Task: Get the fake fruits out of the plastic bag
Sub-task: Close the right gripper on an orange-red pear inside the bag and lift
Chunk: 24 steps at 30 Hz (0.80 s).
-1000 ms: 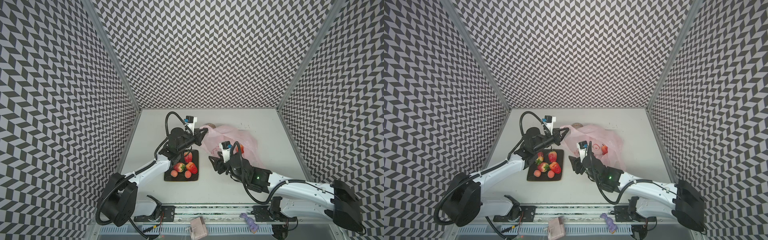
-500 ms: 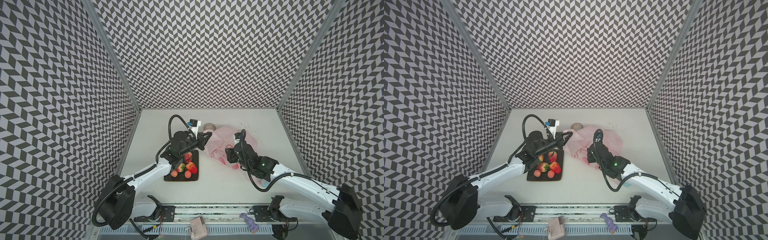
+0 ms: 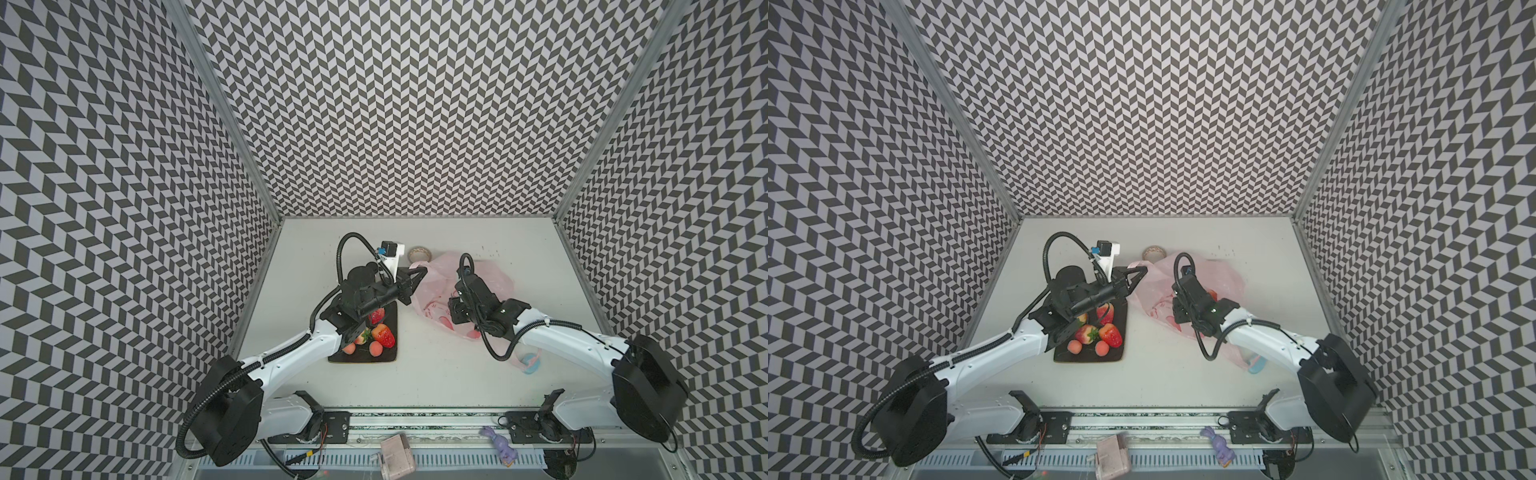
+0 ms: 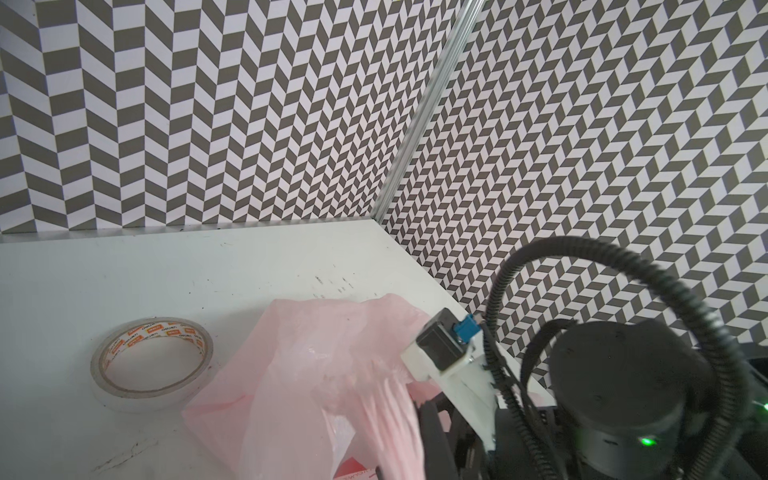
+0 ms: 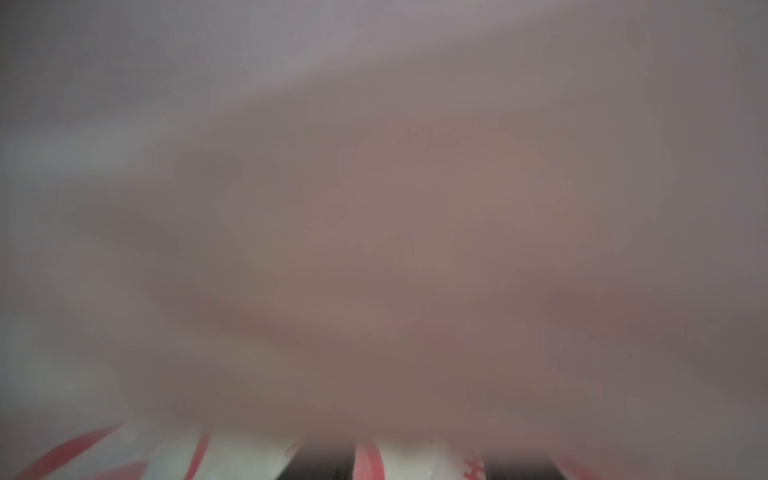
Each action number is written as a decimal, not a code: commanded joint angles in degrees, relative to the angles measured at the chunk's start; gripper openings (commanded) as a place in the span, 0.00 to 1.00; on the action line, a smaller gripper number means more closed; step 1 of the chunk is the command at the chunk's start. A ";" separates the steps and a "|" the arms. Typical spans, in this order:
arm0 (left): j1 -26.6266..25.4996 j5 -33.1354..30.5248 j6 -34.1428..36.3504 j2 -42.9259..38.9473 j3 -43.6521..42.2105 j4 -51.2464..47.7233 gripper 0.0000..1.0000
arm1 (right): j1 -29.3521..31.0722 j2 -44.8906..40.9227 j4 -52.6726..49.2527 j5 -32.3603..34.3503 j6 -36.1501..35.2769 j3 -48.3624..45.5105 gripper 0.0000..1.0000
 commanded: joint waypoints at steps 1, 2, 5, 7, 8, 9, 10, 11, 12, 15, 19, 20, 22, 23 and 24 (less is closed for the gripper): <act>-0.48 -0.83 0.10 -1.62 -0.66 -0.98 0.00 | -2.21 3.64 1.10 7.81 -2.67 3.43 0.49; -0.65 -1.01 0.12 -1.87 -0.87 -1.10 0.00 | -2.79 5.03 0.88 9.84 -3.31 4.06 0.50; -0.82 -1.27 0.21 -2.66 -1.36 -1.39 0.00 | -4.20 8.51 0.32 14.33 -4.59 5.42 0.52; -0.94 -1.44 0.21 -3.13 -1.54 -1.89 0.00 | -4.50 9.82 0.17 16.65 -5.11 5.85 0.55; -1.02 -1.62 0.22 -3.48 -1.81 -2.00 0.00 | -4.78 10.40 0.22 17.79 -5.30 5.94 0.57; -1.03 -1.79 0.27 -3.79 -2.02 -1.94 0.00 | -5.06 10.77 0.58 18.21 -5.53 5.87 0.58; -1.10 -1.85 0.24 -4.07 -2.29 -2.00 0.00 | -5.47 11.33 1.23 18.24 -5.79 5.70 0.59; -1.11 -2.02 0.20 -4.29 -2.60 -2.20 0.00 | -6.08 12.04 1.70 17.87 -5.89 5.61 0.61; -1.11 -2.07 0.24 -4.53 -2.65 -2.33 0.00 | -6.65 12.80 2.01 17.40 -5.98 5.68 0.62; -1.11 -2.03 0.27 -4.98 -2.96 -2.90 0.00 | -8.07 15.60 2.54 15.64 -6.46 6.24 0.65; -1.11 -2.22 0.22 -5.60 -3.75 -3.30 0.00 | -9.13 17.82 5.31 10.94 -7.62 6.39 0.68; -1.11 -2.31 0.16 -5.69 -3.88 -3.25 0.00 | -9.32 18.32 6.12 9.86 -7.97 6.31 0.68; -1.11 -2.40 0.16 -5.76 -4.10 -3.38 0.00 | -9.66 19.25 7.33 8.74 -8.52 6.61 0.68; -1.06 -2.41 0.09 -5.71 -4.14 -3.35 0.00 | -9.90 19.87 7.83 8.22 -8.76 6.96 0.68; -1.09 -2.41 0.11 -5.67 -4.17 -3.32 0.00 | -10.06 20.40 8.14 7.85 -8.81 7.25 0.68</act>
